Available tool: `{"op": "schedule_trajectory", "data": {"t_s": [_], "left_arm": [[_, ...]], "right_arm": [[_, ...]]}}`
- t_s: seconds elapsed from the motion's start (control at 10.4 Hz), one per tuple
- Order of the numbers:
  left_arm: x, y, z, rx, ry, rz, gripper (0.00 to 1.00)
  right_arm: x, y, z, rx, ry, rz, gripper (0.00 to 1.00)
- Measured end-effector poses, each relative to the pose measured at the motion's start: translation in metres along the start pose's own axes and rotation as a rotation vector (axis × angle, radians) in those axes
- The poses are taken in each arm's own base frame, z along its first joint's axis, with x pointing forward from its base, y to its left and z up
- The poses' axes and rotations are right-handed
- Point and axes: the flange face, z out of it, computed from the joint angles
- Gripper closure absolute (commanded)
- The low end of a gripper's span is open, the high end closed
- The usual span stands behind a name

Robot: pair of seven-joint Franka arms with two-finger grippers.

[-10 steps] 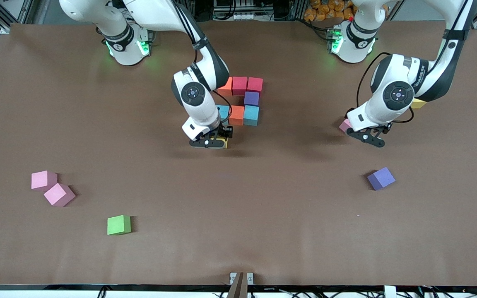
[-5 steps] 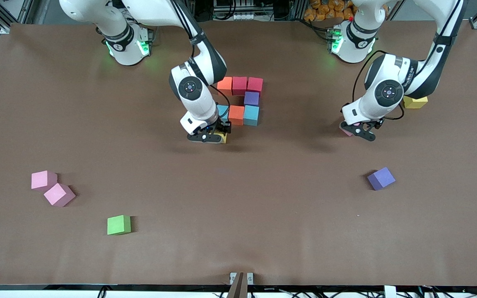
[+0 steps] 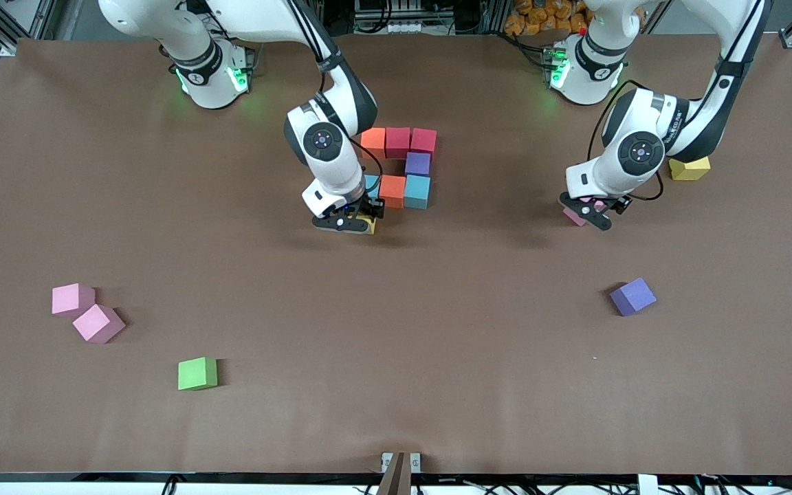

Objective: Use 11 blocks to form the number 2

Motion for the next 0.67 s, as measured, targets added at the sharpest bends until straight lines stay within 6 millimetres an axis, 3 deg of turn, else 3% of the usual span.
{"op": "schedule_trajectory", "data": {"t_s": [0.48,0.67], "left_arm": [[0.007,0.002,0.004,0.087,0.021,0.113,0.00],[0.009,0.008,0.015,0.077,0.042,0.127,0.00]], "right_arm": [[-0.008,-0.006,0.001,-0.007,0.004,0.004,0.65],[-0.010,-0.006,0.002,-0.009,0.003,0.001,0.65]]}}
